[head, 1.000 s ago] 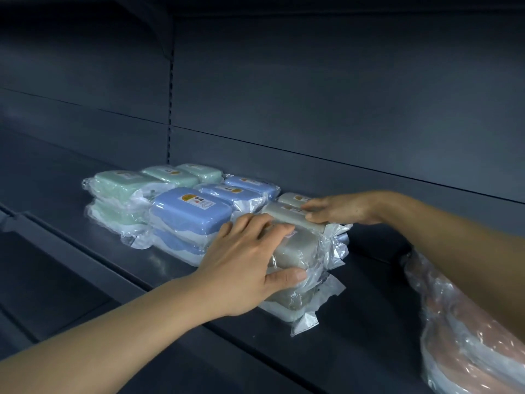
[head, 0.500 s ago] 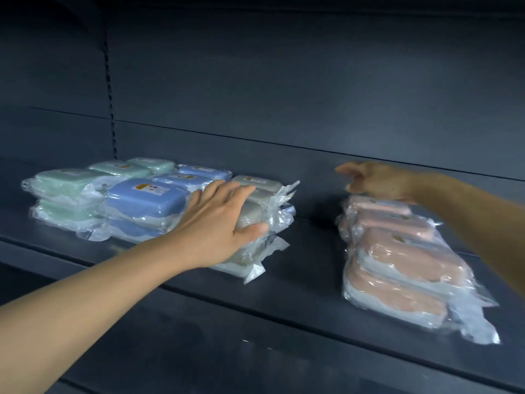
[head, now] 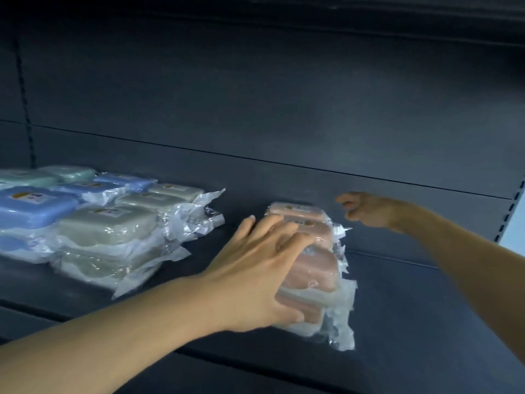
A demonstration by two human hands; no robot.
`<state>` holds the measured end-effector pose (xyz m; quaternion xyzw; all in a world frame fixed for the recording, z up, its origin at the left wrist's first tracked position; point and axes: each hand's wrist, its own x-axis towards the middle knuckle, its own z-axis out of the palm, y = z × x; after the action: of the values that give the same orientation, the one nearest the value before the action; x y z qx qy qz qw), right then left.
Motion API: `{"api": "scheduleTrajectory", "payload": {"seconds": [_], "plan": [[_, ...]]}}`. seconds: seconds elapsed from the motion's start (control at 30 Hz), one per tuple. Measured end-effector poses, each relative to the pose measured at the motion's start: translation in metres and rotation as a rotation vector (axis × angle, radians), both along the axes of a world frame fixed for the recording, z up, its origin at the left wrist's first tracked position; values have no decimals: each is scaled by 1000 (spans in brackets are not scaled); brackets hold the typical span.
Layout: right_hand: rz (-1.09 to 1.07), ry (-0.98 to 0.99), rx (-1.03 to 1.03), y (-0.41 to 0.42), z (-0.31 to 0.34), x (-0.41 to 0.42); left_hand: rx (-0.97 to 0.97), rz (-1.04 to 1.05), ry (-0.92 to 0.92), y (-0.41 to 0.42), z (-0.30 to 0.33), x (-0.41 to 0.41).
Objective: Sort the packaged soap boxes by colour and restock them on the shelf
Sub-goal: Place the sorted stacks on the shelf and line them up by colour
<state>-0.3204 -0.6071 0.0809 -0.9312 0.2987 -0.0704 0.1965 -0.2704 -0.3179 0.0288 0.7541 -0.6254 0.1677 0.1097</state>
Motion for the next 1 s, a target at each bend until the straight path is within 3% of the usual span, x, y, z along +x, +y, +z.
{"api": "scheduleTrajectory", "payload": {"seconds": [0.1, 0.3, 0.53, 1.0], "plan": [[51, -14, 130, -15, -7, 1, -46, 11, -92, -29, -8, -12], [255, 15, 256, -23, -29, 24, -93, 145, -68, -49, -21, -17], [342, 41, 426, -33, -45, 35, -98, 174, -90, -49, -21, -16], [437, 3, 360, 34, -48, 109, -44, 284, -56, 17, -18, 27]]}}
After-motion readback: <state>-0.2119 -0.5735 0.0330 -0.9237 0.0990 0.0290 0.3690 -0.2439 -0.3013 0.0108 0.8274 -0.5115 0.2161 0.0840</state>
